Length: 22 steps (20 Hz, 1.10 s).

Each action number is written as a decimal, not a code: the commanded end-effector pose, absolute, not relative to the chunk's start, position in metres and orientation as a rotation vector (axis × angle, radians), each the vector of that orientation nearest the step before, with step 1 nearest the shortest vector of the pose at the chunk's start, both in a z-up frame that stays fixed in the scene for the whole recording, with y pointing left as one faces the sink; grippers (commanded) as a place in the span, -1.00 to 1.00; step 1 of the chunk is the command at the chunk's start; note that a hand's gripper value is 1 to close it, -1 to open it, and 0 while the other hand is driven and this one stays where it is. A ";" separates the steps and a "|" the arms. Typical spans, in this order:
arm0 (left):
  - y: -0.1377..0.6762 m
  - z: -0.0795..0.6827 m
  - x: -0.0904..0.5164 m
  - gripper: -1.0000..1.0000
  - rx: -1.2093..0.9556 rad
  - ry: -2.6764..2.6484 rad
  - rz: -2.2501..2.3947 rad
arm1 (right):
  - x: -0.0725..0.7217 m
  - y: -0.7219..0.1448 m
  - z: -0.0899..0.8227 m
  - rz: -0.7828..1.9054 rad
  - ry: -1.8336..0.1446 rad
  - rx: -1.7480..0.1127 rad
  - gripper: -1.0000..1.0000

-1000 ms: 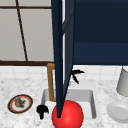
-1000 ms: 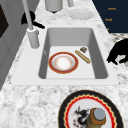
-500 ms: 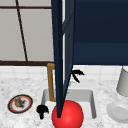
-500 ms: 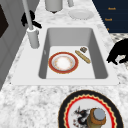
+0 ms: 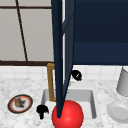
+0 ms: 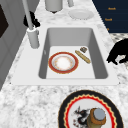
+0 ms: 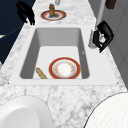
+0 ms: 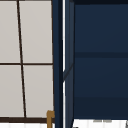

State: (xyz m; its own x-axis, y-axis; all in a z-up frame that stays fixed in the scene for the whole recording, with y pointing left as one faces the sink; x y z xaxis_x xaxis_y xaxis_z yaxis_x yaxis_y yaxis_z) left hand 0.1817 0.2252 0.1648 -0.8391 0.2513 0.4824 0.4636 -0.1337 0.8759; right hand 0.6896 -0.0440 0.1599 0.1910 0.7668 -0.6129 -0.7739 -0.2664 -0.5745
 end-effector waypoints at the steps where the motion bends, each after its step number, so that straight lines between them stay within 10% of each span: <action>1: 0.225 0.165 0.182 0.00 -0.820 -1.961 -2.104 | 0.699 -0.017 0.158 1.487 0.000 -1.111 1.00; 22: 0.225 0.165 0.182 0.00 -0.820 -1.961 -2.104 | 0.700 -0.001 0.154 1.432 0.044 -1.155 1.00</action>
